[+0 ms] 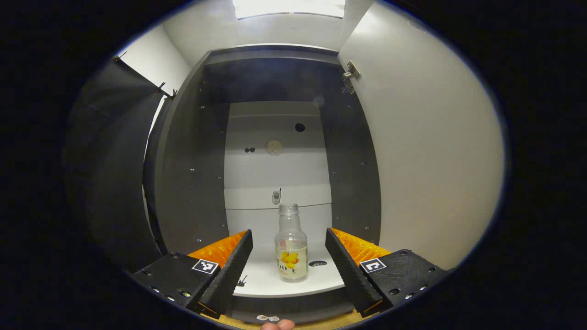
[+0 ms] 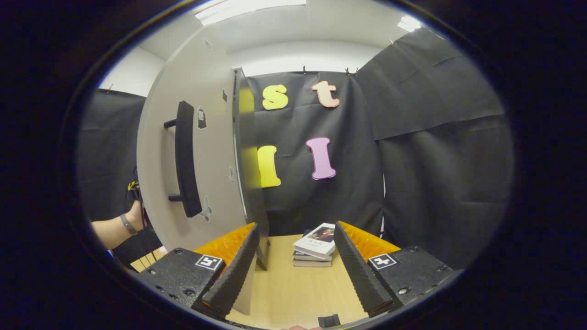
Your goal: Open the cabinet door with the right hand, grasp the bottle in the cabinet with the left hand and place it on the coaster, then close the cabinet door with the right hand.
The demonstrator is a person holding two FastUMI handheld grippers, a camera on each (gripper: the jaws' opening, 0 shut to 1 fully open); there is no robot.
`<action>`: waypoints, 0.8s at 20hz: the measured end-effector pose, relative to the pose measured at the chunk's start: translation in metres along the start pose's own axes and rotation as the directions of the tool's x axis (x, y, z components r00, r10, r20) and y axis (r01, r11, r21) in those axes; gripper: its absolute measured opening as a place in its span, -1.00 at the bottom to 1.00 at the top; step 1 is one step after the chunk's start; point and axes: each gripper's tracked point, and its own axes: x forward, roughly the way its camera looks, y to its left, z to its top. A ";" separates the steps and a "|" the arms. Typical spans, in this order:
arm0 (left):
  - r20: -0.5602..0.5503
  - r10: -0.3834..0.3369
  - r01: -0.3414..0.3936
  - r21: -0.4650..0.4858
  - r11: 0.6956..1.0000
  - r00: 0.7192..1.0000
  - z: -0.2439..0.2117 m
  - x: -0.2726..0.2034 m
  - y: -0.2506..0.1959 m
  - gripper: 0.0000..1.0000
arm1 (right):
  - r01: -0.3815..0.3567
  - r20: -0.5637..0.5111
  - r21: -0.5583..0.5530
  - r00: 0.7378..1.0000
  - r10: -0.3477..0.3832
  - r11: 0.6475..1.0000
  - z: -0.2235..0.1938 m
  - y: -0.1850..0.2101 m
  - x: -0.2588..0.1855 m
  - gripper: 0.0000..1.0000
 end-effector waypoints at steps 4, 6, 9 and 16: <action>-0.035 -0.012 0.012 -0.018 1.000 0.999 -0.009 0.035 0.002 0.92 | 0.053 -0.003 0.002 0.999 -0.053 0.999 -0.001 -0.010 -0.003 0.96; -0.059 -0.013 0.011 -0.026 1.000 0.998 -0.017 0.052 0.004 0.92 | 0.086 -0.010 0.004 0.996 -0.086 0.996 -0.002 -0.015 -0.003 0.96; -0.075 -0.003 0.001 -0.029 1.000 0.997 -0.023 0.074 0.012 0.92 | 0.147 -0.032 -0.008 0.989 -0.147 0.989 -0.005 -0.028 -0.006 1.00; -0.111 -0.007 0.004 -0.028 1.000 0.994 -0.038 0.098 0.017 0.92 | 0.176 -0.046 -0.011 0.983 -0.176 0.984 -0.007 -0.033 -0.008 0.96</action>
